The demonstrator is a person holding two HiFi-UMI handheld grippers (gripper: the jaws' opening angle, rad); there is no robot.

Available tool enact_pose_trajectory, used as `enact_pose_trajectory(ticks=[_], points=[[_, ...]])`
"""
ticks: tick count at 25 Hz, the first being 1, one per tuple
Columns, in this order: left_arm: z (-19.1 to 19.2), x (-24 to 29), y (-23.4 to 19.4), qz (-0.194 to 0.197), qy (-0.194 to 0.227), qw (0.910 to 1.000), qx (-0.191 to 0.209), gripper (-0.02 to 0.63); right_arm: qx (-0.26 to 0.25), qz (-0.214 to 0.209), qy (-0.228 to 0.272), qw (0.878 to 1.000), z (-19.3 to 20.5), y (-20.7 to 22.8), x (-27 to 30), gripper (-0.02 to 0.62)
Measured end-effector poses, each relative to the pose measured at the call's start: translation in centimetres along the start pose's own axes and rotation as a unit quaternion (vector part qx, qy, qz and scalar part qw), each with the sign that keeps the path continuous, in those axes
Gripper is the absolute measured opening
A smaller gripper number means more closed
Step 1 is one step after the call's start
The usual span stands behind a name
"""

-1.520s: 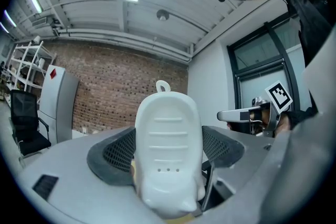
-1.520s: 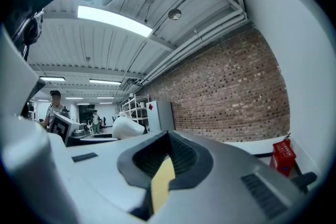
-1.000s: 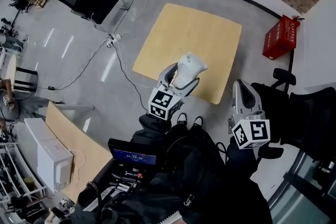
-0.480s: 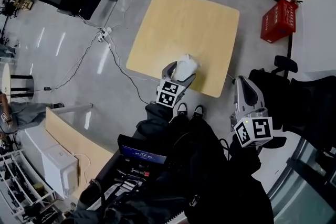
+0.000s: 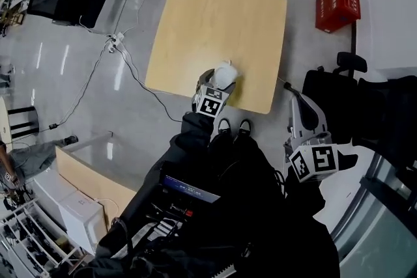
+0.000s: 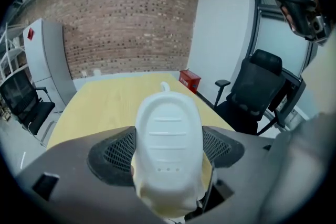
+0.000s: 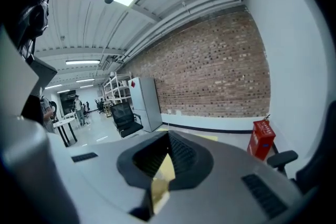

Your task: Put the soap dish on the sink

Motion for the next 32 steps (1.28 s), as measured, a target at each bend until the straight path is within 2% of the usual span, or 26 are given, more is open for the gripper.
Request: enact_pose_trajectory(ticks=[5,18,24,27,32], points=[[1.8,2.1,-0.2,0.003,-0.049,0.9988,-0.002,0.391,0.004,0.008,-0.007,1.0,0.5,0.3,-0.1,0.005],[3.5,4.4,0.5,-0.009,-0.101,0.9948,-0.005,0.391,0.005,0.013,-0.016,1.0,1.1,1.0,-0.4,0.005],[3.6,4.8,0.7,-0.018,-0.107,0.9941,-0.001,0.391,0.004,0.019,-0.017,1.0,1.4,1.6,-1.4,0.005],[3.8,5.1,0.8,-0.017,-0.108,0.9939,-0.012,0.391,0.005,0.019,-0.016,1.0,1.5,2.1,-1.9,0.005],[2.9,3.6,0.9,-0.019,-0.081,0.9963,-0.022,0.391,0.007,0.011,-0.012,1.0,1.5,2.8,-2.2,0.005]])
Point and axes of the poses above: the fingertips, and each gripper's own axes: x forward along the fingers, y to its right, z out of its underside, the point moved 5 cm from there along -x, backward along the fingers, and after that the axes turned 4 degrees about x, right-handed, at the moved point
